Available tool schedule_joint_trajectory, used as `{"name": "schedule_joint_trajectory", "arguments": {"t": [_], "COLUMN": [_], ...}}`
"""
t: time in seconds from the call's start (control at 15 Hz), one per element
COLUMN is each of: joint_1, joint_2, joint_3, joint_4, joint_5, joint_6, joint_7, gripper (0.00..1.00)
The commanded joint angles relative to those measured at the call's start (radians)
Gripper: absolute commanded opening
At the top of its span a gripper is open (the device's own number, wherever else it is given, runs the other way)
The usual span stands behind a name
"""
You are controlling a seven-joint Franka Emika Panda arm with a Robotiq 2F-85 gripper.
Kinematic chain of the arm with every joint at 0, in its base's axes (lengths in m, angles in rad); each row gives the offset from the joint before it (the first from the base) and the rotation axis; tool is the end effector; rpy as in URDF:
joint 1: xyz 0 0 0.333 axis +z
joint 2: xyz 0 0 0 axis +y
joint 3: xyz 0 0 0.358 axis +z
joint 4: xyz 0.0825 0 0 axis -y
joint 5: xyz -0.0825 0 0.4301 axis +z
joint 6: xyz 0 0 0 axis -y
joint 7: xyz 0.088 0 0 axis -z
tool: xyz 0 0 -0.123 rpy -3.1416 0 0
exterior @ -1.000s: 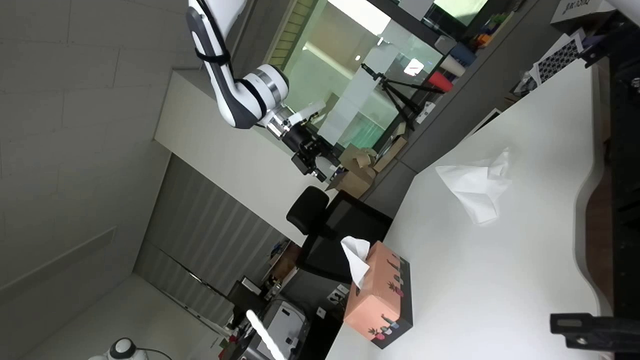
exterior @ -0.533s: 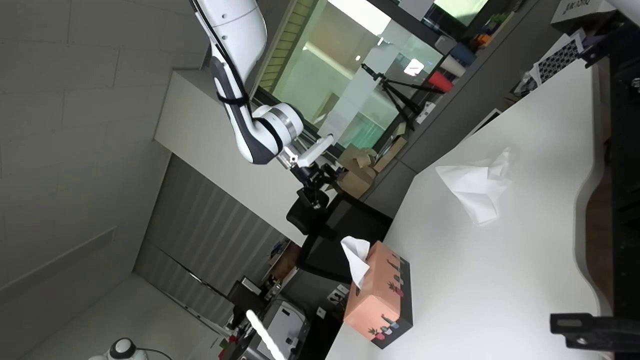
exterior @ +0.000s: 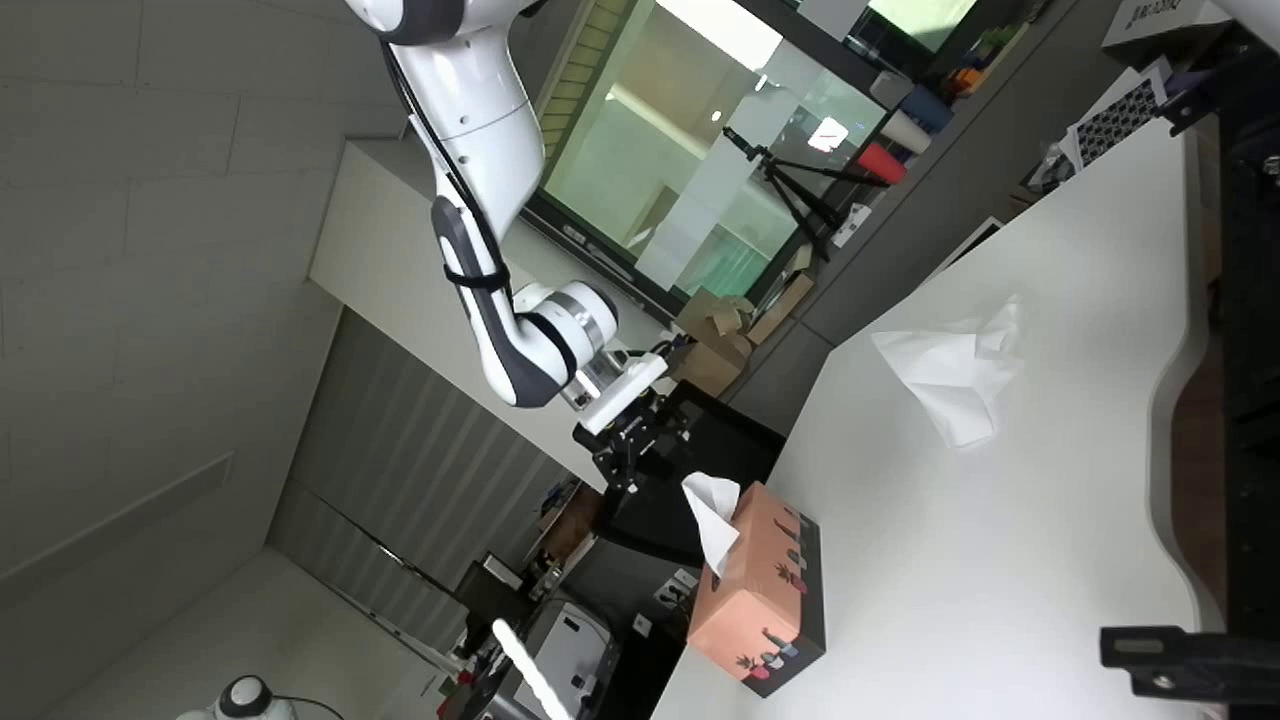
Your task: Remove a tissue from the box and put it on the table
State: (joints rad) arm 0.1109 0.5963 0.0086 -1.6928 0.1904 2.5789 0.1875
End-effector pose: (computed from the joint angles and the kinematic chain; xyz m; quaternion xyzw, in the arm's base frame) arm 0.7616 0.0889 0.2691 -0.9818 0.1067 -0.1321 0.0853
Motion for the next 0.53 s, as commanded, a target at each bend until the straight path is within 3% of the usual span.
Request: {"name": "schedule_joint_trajectory", "arguments": {"t": [0.0, 0.47], "joint_1": [0.076, 0.176], "joint_2": [0.038, 0.053], "joint_3": [-0.069, -0.144], "joint_4": [0.056, 0.084], "joint_5": [-0.041, -0.089], "joint_6": [-0.04, -0.227], "joint_7": [0.25, 0.637], "gripper": [1.0, 1.0]}}
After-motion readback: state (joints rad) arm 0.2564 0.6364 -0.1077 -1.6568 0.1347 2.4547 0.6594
